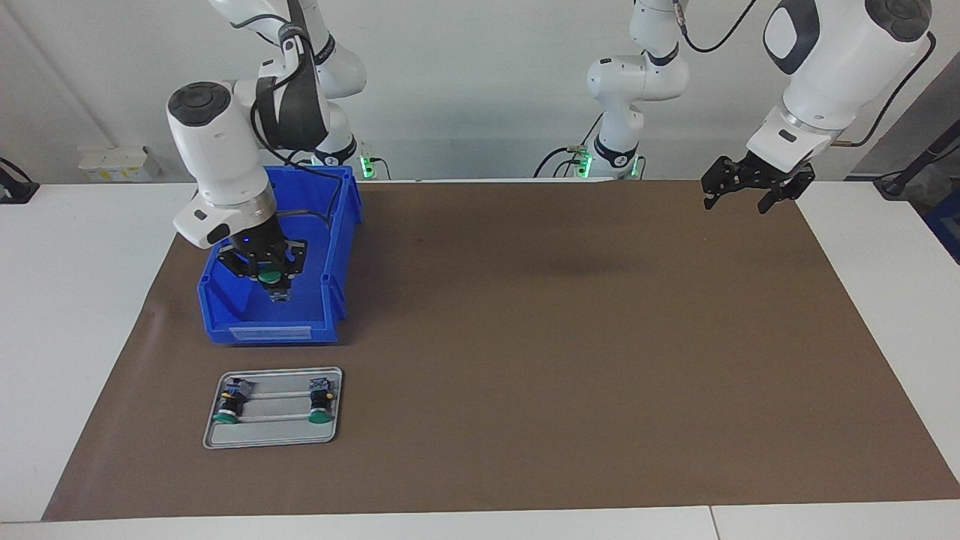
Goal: Place and press button with both arms
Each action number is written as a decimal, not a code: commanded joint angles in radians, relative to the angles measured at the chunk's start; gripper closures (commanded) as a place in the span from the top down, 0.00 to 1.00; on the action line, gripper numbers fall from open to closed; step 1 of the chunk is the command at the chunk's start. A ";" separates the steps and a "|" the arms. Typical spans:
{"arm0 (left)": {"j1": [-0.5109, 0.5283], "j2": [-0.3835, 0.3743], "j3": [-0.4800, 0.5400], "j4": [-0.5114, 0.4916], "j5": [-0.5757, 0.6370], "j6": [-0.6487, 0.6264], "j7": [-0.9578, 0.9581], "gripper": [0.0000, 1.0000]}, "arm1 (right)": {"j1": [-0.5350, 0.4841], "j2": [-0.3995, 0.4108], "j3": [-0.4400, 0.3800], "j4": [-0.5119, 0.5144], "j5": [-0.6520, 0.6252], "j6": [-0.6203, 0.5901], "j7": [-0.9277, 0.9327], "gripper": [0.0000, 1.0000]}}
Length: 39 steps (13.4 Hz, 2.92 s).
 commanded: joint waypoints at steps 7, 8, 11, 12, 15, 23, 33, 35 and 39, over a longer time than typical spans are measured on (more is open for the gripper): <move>0.005 -0.030 -0.002 -0.038 0.015 0.023 0.005 1.00 | -0.110 -0.087 0.015 -0.413 0.161 0.356 -0.166 0.00; 0.003 -0.030 -0.003 -0.038 0.015 0.023 0.005 1.00 | -0.109 -0.081 0.015 -0.439 0.161 0.394 -0.166 0.00; 0.003 -0.030 -0.002 -0.039 0.015 0.023 0.005 1.00 | -0.107 -0.043 0.015 -0.447 0.161 0.434 -0.163 0.00; 0.003 -0.030 -0.002 -0.038 0.015 0.023 0.005 1.00 | -0.099 -0.031 0.015 -0.447 0.161 0.439 -0.153 0.00; 0.003 -0.030 -0.003 -0.038 0.015 0.023 0.005 1.00 | -0.090 -0.018 0.015 -0.433 0.159 0.434 -0.111 0.93; 0.003 -0.030 -0.002 -0.038 0.015 0.023 0.005 1.00 | -0.093 -0.027 0.009 -0.036 0.138 0.003 0.014 1.00; 0.003 -0.030 -0.003 -0.038 0.015 0.023 0.005 1.00 | -0.098 -0.072 0.023 0.405 -0.005 -0.531 0.171 1.00; 0.003 -0.030 -0.003 -0.038 0.015 0.023 0.005 1.00 | -0.104 -0.096 0.015 0.360 0.009 -0.554 0.209 1.00; 0.003 -0.030 -0.003 -0.038 0.015 0.023 0.005 1.00 | -0.089 -0.101 0.021 0.356 0.012 -0.549 0.216 1.00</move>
